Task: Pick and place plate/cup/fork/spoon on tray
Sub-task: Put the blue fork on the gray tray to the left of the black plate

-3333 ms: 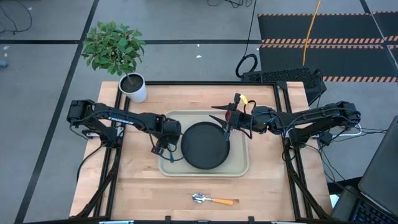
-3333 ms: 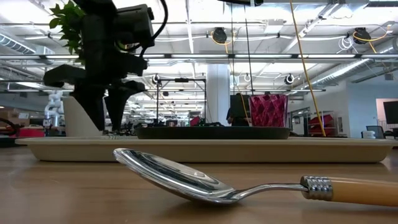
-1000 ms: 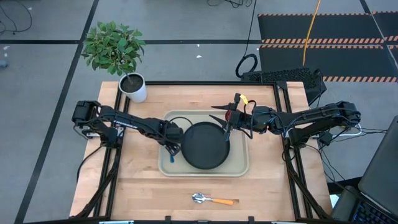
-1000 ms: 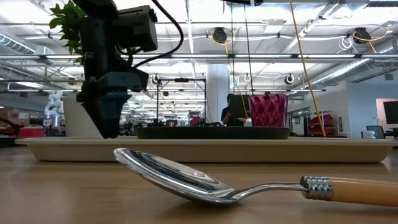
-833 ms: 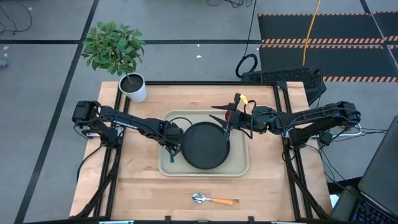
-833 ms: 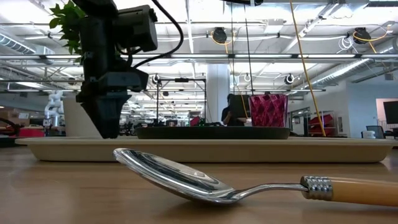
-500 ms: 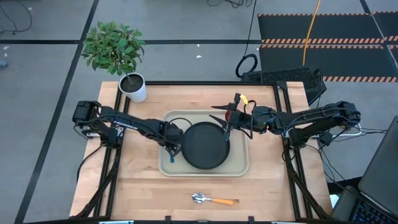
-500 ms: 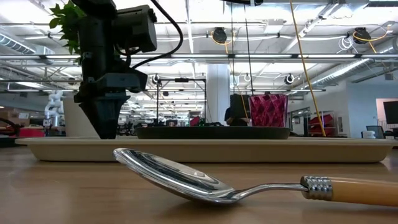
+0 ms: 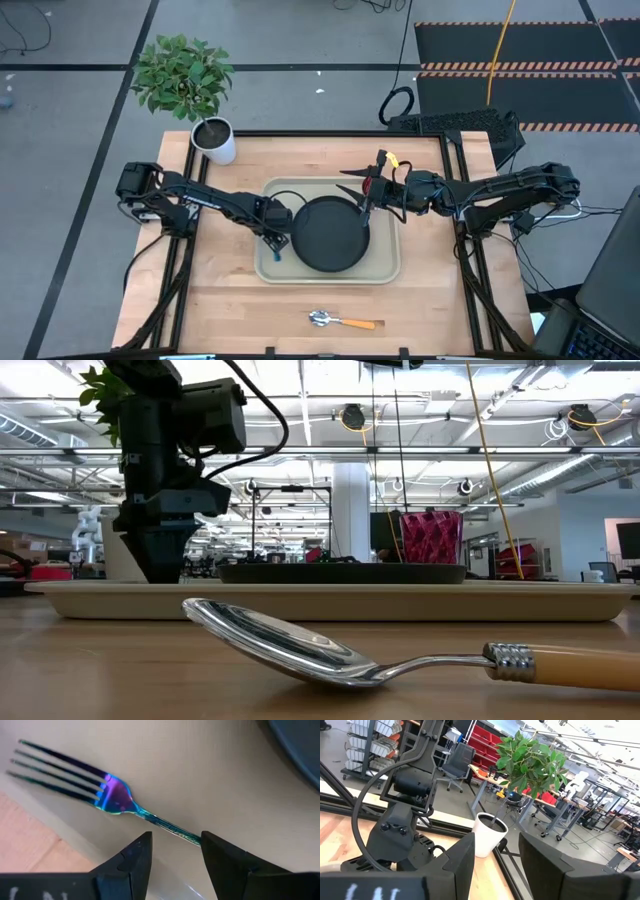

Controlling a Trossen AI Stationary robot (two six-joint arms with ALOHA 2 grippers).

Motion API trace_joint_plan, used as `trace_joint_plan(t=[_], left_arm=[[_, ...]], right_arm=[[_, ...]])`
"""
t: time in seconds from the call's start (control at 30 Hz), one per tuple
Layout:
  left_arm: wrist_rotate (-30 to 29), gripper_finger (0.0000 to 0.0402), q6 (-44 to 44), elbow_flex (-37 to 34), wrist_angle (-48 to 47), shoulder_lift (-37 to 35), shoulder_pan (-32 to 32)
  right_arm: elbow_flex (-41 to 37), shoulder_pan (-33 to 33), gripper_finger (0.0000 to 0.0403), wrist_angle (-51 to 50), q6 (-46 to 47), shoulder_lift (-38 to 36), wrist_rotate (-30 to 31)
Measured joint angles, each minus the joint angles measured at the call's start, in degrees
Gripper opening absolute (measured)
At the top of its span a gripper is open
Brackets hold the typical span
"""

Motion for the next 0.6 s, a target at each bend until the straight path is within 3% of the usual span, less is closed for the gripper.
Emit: trace_joint_plan(t=[0.6], left_arm=[[0.00,0.0172,6.70,0.00,0.07,0.00,0.00]], right_arm=[[0.00,0.00,0.0148,-0.02,0.02,0.00,0.02]])
